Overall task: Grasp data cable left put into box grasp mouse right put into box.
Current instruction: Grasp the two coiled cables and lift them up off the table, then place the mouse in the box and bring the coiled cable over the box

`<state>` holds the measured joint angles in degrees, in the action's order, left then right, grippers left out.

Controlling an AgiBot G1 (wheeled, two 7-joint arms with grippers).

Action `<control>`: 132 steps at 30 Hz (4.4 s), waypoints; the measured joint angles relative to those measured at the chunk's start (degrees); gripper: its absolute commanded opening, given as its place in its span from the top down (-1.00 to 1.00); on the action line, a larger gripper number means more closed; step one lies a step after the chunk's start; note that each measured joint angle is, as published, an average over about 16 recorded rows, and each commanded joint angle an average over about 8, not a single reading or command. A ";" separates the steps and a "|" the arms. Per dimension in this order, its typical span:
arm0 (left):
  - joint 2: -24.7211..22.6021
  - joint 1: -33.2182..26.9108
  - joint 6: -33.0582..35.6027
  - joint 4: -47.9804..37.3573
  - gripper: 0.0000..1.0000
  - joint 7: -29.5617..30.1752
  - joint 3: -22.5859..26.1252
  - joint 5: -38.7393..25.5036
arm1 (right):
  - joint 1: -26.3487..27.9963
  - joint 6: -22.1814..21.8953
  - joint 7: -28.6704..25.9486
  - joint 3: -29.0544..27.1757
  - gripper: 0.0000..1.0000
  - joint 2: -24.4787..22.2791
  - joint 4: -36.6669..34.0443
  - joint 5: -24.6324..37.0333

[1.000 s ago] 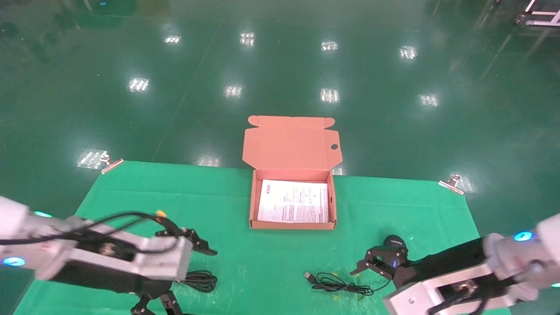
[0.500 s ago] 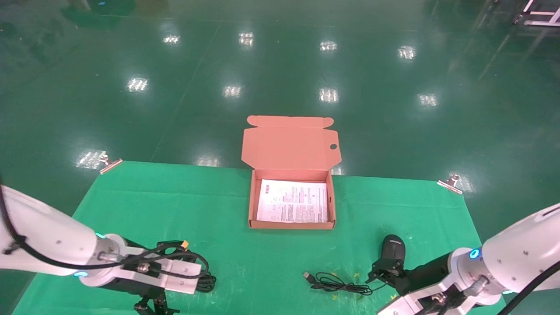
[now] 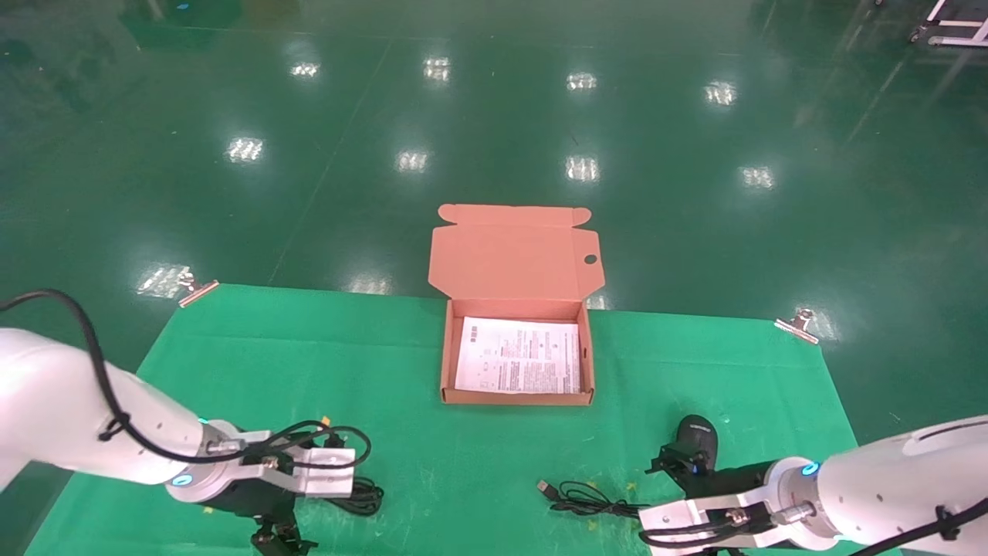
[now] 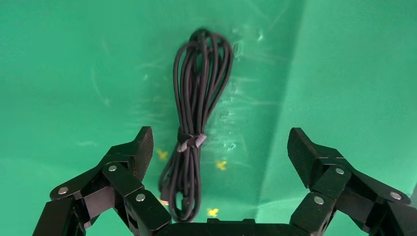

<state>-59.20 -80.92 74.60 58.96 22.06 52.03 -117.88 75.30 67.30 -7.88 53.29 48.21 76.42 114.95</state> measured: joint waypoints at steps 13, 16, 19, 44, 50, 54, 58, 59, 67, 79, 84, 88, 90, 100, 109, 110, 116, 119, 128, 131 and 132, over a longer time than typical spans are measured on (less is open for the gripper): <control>-5.09 -2.14 -5.33 -18.65 -1.00 -7.18 -0.96 1.76 | -2.01 -5.04 -3.58 -0.02 -1.00 4.72 -7.34 1.91; -6.01 -2.61 -6.23 -21.64 -1.00 -8.94 -1.01 1.92 | -2.10 -6.14 -3.02 0.10 -1.00 5.97 -9.82 2.17; -6.76 -3.02 -6.93 -24.07 -0.57 -10.44 -1.03 2.04 | -2.15 -7.13 -2.25 0.24 -0.87 7.02 -12.07 2.40; -8.22 -3.85 -8.49 -28.85 1.00 -13.65 -1.07 2.28 | -2.26 -9.38 -0.47 0.36 1.00 9.01 -16.77 2.65; -8.16 -3.80 -8.38 -28.61 1.00 -13.55 -1.05 2.27 | -2.23 -9.27 -0.51 0.36 1.00 8.92 -16.59 2.63; -8.13 -3.77 -8.35 -28.51 1.00 -13.51 -1.04 2.25 | -2.22 -9.22 -0.53 0.36 1.00 8.89 -16.52 2.62; -8.11 -3.76 -8.33 -28.43 1.00 -13.48 -1.03 2.24 | -2.21 -9.19 -0.55 0.36 1.00 8.87 -16.46 2.61; -8.11 -3.75 -8.32 -28.42 1.00 -13.47 -1.02 2.24 | -2.20 -9.19 -0.55 0.36 1.00 8.87 -16.45 2.60; -8.02 -3.84 -8.35 -28.05 1.00 -13.63 -0.91 2.00 | -2.10 -9.25 -0.84 0.17 1.00 8.64 -16.24 2.52; -5.15 -5.93 -8.28 -20.60 1.00 -13.08 -1.21 0.97 | 0.75 -9.73 -5.98 -3.44 1.00 3.15 -8.69 2.37; -3.09 -7.99 -8.18 -14.63 1.00 -11.35 -2.16 0.80 | 4.06 -10.23 -8.54 -5.88 1.00 0.51 -4.03 2.98; -1.94 -9.89 -8.67 -10.03 1.00 -9.47 -3.19 0.61 | 7.34 -11.10 -9.43 -7.52 1.00 0.16 -1.79 3.60; -1.71 -10.86 -9.09 -8.11 1.00 -8.51 -3.65 0.35 | 9.07 -11.75 -9.51 -8.18 1.00 0.72 -1.31 3.87; -3.31 -15.22 -13.29 -3.59 1.00 -4.68 -5.38 -2.07 | 16.64 -16.51 -6.86 -9.86 1.00 8.42 -4.74 3.62; -5.32 -17.97 -16.80 -3.69 1.00 -3.18 -6.09 -4.40 | 20.96 -19.94 -3.68 -10.36 1.00 14.97 -10.82 1.79; -5.44 -18.18 -17.08 -3.73 1.00 -3.08 -6.14 -4.60 | 21.29 -20.14 -3.38 -10.38 1.00 15.46 -11.38 1.58; -5.68 -18.83 -18.06 -4.03 1.00 -2.49 -6.39 -5.33 | 22.43 -20.45 -2.11 -10.29 1.00 17.36 -13.72 0.60; -5.54 -18.78 -18.13 -4.19 1.00 -2.27 -6.38 -5.59 | 22.47 -20.25 -1.76 -10.10 1.00 17.80 -14.42 0.36; -5.12 -17.89 -17.87 -5.35 1.00 -1.09 -5.68 -7.44 | 21.18 -19.46 -1.03 -8.89 1.00 19.54 -17.01 0.11; -5.12 -17.61 -17.65 -5.92 1.00 -0.31 -5.24 -8.64 | 20.41 -19.48 -0.72 -8.43 1.00 20.52 -18.33 -0.09; -5.13 -17.52 -17.56 -6.11 1.00 0.00 -5.09 -9.08 | 20.14 -19.52 -0.59 -8.29 1.00 20.91 -18.85 -0.18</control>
<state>-64.34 -98.44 57.03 52.85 22.06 46.94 -126.96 95.44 47.78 -8.47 45.01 69.12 57.57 114.77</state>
